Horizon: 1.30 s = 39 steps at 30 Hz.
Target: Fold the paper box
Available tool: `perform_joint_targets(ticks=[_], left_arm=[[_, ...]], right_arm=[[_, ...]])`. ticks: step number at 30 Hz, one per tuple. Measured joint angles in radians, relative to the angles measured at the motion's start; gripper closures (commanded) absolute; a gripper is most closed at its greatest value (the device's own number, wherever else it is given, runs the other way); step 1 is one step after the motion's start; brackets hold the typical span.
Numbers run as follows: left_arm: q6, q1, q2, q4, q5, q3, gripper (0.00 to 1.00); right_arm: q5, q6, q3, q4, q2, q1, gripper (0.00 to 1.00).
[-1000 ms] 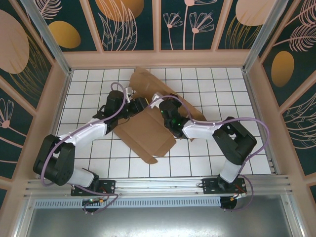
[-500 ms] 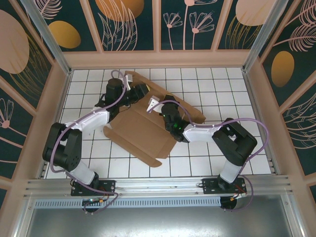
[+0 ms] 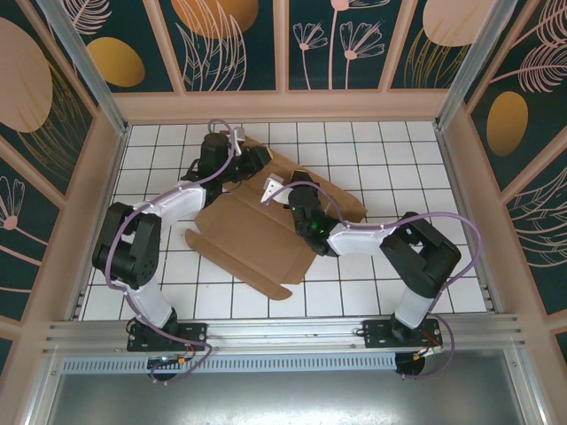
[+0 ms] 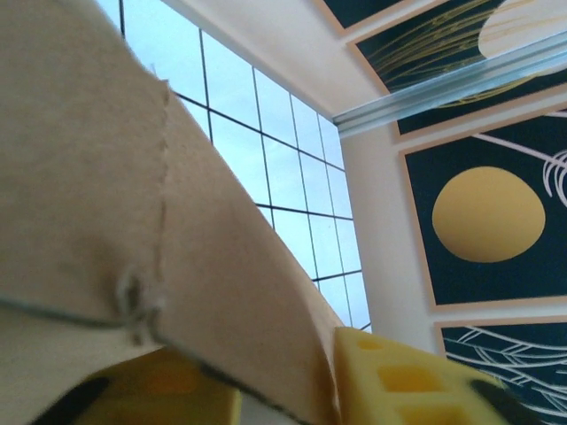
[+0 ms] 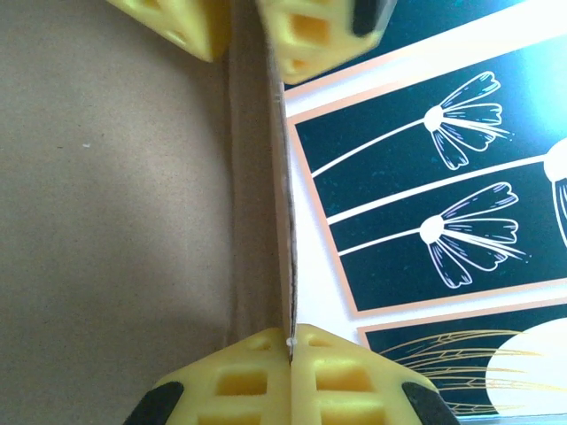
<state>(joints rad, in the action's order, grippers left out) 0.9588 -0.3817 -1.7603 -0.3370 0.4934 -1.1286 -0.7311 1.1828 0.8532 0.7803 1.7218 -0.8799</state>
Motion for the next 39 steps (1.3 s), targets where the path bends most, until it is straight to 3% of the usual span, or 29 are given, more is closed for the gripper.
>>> perform_joint_targets(ticks=[5,7,9,13,16,19,33,39], left_arm=[[0.015,-0.003,-0.001,-0.022,0.000,0.003,0.98],[0.028,-0.003,-0.001,-0.056,0.000,0.019,1.00],[0.040,-0.003,-0.001,-0.093,-0.003,0.042,1.00],[0.051,-0.003,0.000,-0.153,-0.032,0.089,1.00],[0.064,-0.002,0.003,-0.195,-0.061,0.134,1.00],[0.076,0.000,0.010,-0.241,-0.087,0.182,1.00],[0.113,0.000,0.092,-0.412,-0.222,0.333,1.00],[0.116,0.000,0.163,-0.488,-0.340,0.446,1.00]], right_arm=[[0.001,0.016,0.000,-0.003,0.002,0.000,1.00],[0.000,0.017,0.000,-0.002,0.002,0.000,0.94],[0.000,0.014,0.000,-0.002,0.002,-0.002,0.84],[0.007,-0.025,0.000,-0.027,-0.006,-0.017,0.48],[0.034,-0.086,0.000,-0.103,-0.042,-0.036,0.35],[0.068,-0.171,0.003,-0.208,-0.111,-0.050,0.28],[0.222,-0.554,-0.010,-0.559,-0.405,-0.064,0.32],[0.343,-0.782,-0.017,-0.632,-0.558,-0.006,0.32]])
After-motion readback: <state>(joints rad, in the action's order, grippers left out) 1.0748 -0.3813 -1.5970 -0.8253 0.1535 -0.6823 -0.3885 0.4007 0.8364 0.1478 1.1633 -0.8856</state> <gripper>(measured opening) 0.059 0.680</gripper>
